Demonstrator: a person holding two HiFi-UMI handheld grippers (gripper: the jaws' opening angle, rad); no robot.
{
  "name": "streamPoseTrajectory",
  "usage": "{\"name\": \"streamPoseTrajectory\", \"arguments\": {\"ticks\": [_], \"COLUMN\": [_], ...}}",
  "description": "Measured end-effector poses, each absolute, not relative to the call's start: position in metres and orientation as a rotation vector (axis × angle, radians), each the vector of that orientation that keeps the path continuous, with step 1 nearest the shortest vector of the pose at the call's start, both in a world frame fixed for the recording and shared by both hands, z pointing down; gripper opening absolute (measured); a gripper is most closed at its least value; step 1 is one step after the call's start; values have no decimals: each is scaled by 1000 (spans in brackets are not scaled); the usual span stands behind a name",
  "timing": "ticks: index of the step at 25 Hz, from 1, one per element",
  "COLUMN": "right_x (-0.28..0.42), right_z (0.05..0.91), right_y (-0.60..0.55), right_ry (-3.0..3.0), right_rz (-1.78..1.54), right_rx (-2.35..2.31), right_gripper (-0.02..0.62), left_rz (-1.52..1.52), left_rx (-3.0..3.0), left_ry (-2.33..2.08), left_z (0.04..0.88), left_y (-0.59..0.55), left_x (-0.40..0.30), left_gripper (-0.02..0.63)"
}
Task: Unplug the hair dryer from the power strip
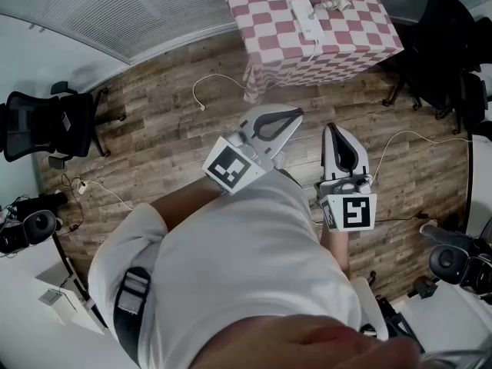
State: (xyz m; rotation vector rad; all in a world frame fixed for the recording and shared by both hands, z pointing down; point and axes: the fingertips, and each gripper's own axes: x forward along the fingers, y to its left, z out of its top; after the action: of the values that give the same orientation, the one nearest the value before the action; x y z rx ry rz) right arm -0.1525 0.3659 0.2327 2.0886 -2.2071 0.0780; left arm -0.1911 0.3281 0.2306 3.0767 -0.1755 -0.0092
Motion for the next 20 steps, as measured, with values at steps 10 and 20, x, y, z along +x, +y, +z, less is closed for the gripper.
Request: {"name": "streamPoseTrajectory", "arguments": {"ticks": [10,20], "right_x": [-137,-106], "right_z": [230,230], "right_y": [365,372], "right_ry": [-2235,-2255], "right_rz": [89,88], "right_rx": [2131,2134], "right_gripper": [32,32], "left_rz": [-3,2], "left_rx": [3085,3079], "left_ry": [-168,-195], "left_z": [232,233], "left_y": [327,334], "left_x": [-177,-148], "left_gripper": [32,32]}}
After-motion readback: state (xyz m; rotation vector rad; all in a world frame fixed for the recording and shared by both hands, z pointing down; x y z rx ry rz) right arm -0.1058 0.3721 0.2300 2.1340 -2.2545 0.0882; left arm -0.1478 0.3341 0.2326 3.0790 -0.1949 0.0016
